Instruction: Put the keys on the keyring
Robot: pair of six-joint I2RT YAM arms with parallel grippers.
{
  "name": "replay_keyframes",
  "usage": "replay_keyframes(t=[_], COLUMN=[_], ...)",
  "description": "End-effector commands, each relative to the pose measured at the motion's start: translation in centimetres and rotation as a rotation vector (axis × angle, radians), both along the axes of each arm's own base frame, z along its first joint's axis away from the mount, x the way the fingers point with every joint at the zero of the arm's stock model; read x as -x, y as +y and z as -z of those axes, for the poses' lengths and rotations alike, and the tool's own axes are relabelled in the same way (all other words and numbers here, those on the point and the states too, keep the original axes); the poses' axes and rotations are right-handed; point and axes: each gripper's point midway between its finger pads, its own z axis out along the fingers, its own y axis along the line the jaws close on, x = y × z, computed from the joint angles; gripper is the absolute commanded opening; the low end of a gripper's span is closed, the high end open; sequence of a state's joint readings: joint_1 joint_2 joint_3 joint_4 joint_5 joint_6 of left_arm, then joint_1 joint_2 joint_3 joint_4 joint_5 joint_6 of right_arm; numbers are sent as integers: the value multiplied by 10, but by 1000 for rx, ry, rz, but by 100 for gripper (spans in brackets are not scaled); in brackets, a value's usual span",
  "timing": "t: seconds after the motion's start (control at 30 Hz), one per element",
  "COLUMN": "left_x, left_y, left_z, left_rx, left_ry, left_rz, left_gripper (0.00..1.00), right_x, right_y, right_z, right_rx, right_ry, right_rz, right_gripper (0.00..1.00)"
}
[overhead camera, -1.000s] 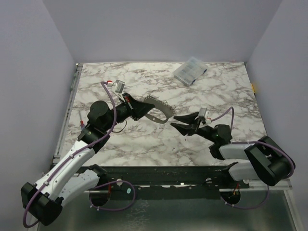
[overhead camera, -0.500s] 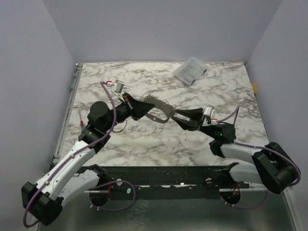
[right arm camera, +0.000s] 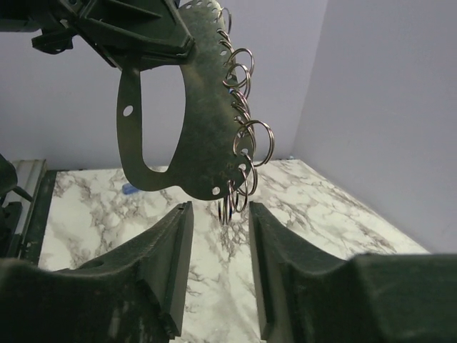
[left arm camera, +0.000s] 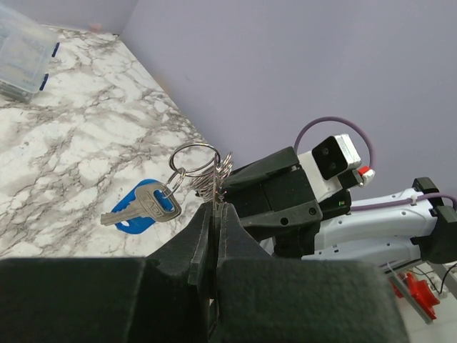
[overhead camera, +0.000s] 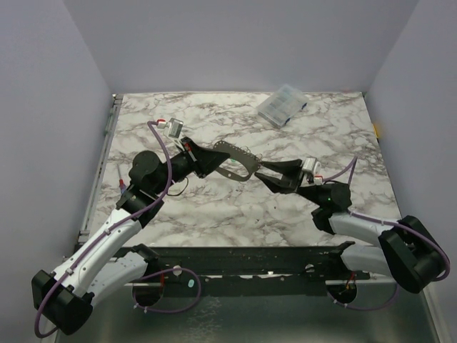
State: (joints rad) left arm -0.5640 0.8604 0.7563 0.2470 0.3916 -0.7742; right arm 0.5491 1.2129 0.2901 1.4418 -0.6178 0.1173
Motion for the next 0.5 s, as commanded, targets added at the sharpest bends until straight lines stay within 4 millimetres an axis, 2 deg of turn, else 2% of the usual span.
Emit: replay_keyframes(t=[0.0, 0.1, 0.17, 0.27, 0.47], left_x=[3, 3, 6, 8, 7], left_y=[4, 4, 5, 5, 6], left_z=[-17, -18, -22, -26, -23], left_rx=[42, 44, 61, 69, 65], left_ry=[-60, -66, -83, -95, -90], left_rz=[-7, -11, 0, 0, -3], left_gripper=[0, 0, 0, 0, 0], right_x=[-2, 0, 1, -1, -3], right_y=[1, 2, 3, 3, 4], right_z=[-11, -13, -12, -10, -11], right_rx=[0, 4, 8, 11, 9], right_ry=[-22, -22, -13, -2, 18], right_rz=[12, -1, -8, -7, -4], right_gripper=[41, 33, 33, 34, 40])
